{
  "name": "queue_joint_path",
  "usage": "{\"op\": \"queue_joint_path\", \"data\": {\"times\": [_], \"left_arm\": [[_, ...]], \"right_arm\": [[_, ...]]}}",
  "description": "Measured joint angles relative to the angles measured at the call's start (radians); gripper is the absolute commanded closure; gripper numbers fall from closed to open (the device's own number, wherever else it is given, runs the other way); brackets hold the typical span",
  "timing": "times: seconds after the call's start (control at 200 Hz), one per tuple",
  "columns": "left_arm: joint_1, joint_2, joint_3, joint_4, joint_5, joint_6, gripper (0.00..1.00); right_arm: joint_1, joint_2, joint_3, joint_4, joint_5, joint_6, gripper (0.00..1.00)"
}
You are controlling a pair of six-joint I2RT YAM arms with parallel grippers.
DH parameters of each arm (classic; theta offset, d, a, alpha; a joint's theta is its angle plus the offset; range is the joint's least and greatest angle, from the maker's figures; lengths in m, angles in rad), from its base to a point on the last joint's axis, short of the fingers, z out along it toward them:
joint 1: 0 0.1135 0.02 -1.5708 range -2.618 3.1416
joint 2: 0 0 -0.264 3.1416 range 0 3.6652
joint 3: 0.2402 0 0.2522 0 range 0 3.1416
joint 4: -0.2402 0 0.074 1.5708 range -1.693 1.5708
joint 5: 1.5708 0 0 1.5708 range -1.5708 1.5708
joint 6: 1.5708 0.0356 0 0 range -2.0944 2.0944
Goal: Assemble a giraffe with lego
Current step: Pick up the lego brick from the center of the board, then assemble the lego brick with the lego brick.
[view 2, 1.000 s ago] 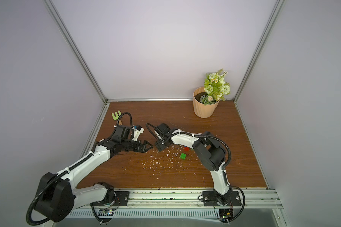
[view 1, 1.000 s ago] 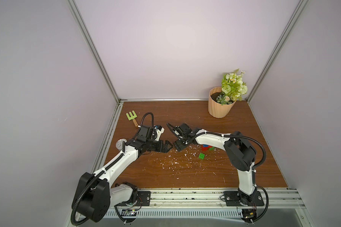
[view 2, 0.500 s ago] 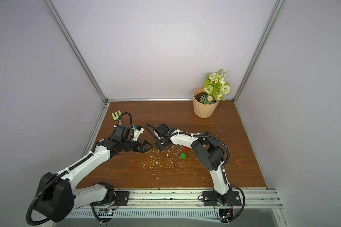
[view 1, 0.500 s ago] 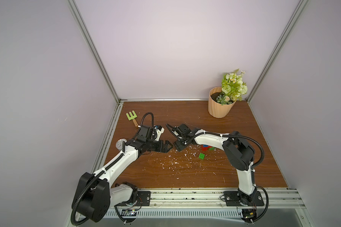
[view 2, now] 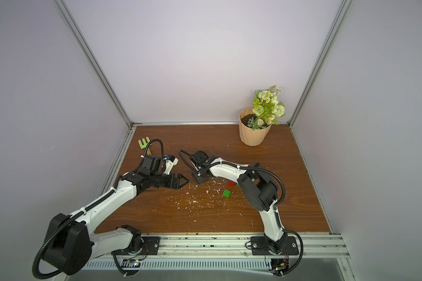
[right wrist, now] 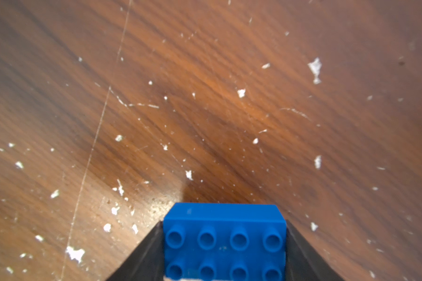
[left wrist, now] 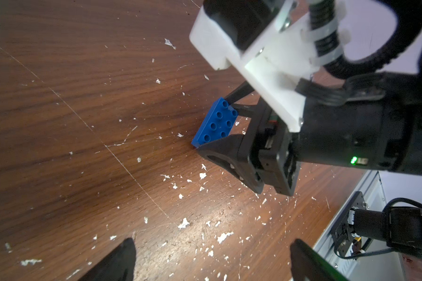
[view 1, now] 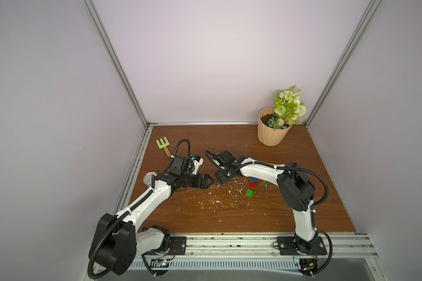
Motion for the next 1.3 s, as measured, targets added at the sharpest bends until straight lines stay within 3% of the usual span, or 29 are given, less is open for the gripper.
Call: {"op": "queue_joint_path", "data": {"times": [0.245,0.786,1.301], "left_arm": [[-0.041,0.0,0.0,0.0,0.002,0.0,0.0],[-0.058,-0.026,0.0,0.0,0.022,0.0,0.0],[-0.059,-0.034,0.0,0.0,0.023,0.0,0.0]], "right_arm": [[-0.011,-0.032,0.091,-0.154,0.032,0.092,0.42],[-0.103,-0.252,0.103,-0.363,0.074,0.228,0.43],[-0.17,-0.403,-0.101,-0.381,0.052,0.302,0.43]]}}
